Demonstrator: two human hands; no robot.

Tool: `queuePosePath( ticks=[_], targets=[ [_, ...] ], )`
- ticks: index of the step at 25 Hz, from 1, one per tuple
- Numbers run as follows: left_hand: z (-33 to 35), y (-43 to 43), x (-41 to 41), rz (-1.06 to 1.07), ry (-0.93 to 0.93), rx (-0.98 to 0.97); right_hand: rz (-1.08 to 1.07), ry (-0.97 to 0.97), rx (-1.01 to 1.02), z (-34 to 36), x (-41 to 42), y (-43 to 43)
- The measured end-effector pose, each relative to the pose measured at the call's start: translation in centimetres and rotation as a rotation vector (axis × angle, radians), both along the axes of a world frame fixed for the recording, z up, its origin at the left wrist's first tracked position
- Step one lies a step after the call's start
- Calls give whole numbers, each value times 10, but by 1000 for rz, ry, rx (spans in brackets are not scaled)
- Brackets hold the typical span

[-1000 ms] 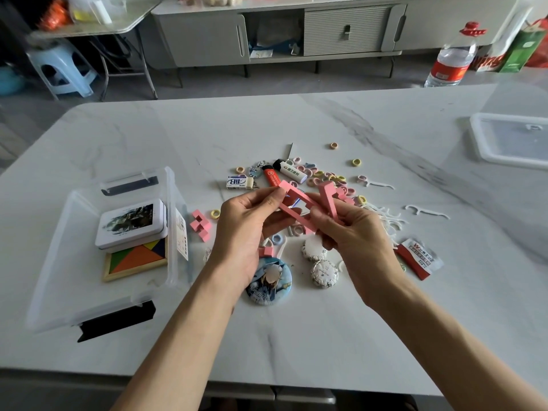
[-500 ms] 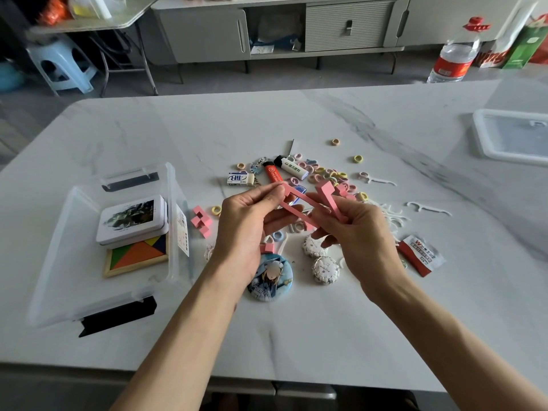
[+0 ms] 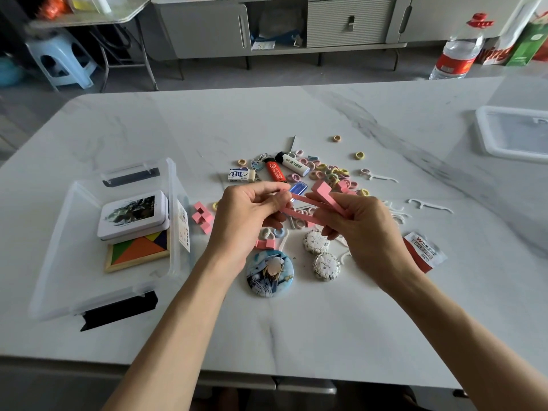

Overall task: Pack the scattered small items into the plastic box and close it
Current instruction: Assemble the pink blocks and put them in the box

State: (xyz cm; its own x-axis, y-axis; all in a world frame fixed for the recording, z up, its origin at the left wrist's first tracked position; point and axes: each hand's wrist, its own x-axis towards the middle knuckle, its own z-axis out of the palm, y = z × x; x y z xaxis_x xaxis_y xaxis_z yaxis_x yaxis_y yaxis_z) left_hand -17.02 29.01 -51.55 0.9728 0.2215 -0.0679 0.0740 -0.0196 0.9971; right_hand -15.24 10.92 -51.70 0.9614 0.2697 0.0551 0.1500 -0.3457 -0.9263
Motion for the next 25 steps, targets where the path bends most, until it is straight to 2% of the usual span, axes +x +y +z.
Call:
queuePosePath(
  ticks=[7,11,13,16,19,25],
  targets=[
    [1,0,0,13,13,2,26,-13,-9,-2,1,0],
    [2,0,-1,50,20,10,-136,17,42,-12,10,-3],
    [1,1,-1,59,20,17,-136,100,94,-16,14,-8],
    [1,1,-1,48,29,33,-112,241,274,-11,14,-10],
    [1,0,-1,26,48,42,-72,230,385,-6,17,-12],
    [-1,-2,-2,-8,65,47,-74,524,878,0,22,-16]
  ],
)
